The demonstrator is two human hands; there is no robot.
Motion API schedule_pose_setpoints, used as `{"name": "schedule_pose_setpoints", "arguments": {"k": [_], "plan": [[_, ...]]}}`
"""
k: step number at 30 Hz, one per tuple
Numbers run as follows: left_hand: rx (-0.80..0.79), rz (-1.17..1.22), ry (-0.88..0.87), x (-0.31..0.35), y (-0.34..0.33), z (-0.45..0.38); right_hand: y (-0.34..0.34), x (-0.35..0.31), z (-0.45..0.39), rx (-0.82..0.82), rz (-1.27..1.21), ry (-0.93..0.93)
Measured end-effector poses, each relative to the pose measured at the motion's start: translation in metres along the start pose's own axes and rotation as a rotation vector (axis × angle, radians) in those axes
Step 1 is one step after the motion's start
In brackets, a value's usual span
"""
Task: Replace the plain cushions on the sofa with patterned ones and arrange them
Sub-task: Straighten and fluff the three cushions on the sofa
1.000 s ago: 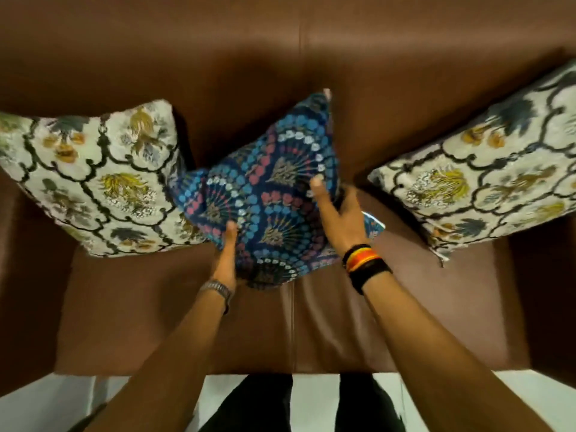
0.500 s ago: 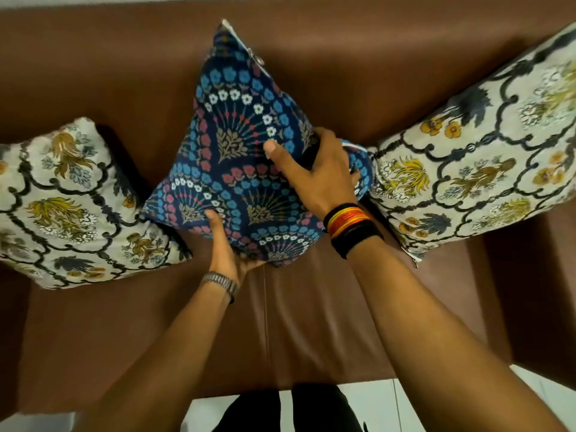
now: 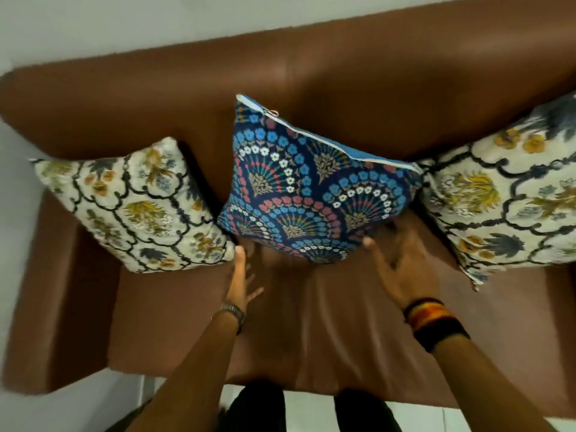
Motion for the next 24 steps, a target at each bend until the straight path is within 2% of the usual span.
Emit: {"name": "schedule_pose_setpoints", "arguments": {"k": [2,5,9,12,13,15,18,21,24], "plan": [[0.045,-0.017,-0.010,-0.004,0.050,-0.009,-0.034,0.035,0.019,-0.090,0.006,-0.156],[0.120,-0.009,-0.031,-0.005,0.110,-0.028,-0.092,0.025,0.060,-0.254,0.009,-0.194],[0.206,-0.034,-0.109,0.019,0.170,-0.050,-0.177,-0.065,0.102,-0.417,-0.041,-0.073],[0.512,-0.034,-0.200,0.049,0.239,-0.062,-0.229,-0.153,0.121,-0.497,-0.155,0.029],[0.563,-0.065,-0.221,0.060,0.263,-0.071,-0.244,-0.185,0.121,-0.481,-0.189,0.064],[0.505,-0.120,-0.221,0.079,0.301,-0.099,-0.271,-0.243,0.113,-0.430,-0.273,0.117],[0.244,-0.235,-0.189,0.103,0.337,-0.160,-0.309,-0.292,0.090,-0.311,-0.378,0.078],[0.009,-0.319,-0.212,0.120,0.326,-0.200,-0.324,-0.307,0.075,-0.226,-0.425,0.006],[-0.089,-0.227,-0.263,0.119,0.298,-0.218,-0.321,-0.312,0.069,-0.128,-0.406,0.021]]}}
Point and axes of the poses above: each hand's wrist, its own z-axis away from the middle knuckle, its own y-axis out of the back of the hand, x = y × z, the point moved 8 cm from there along -z, towards the middle knuckle, and after that the axes turned 11 degrees about -y, right-handed, at the moved point
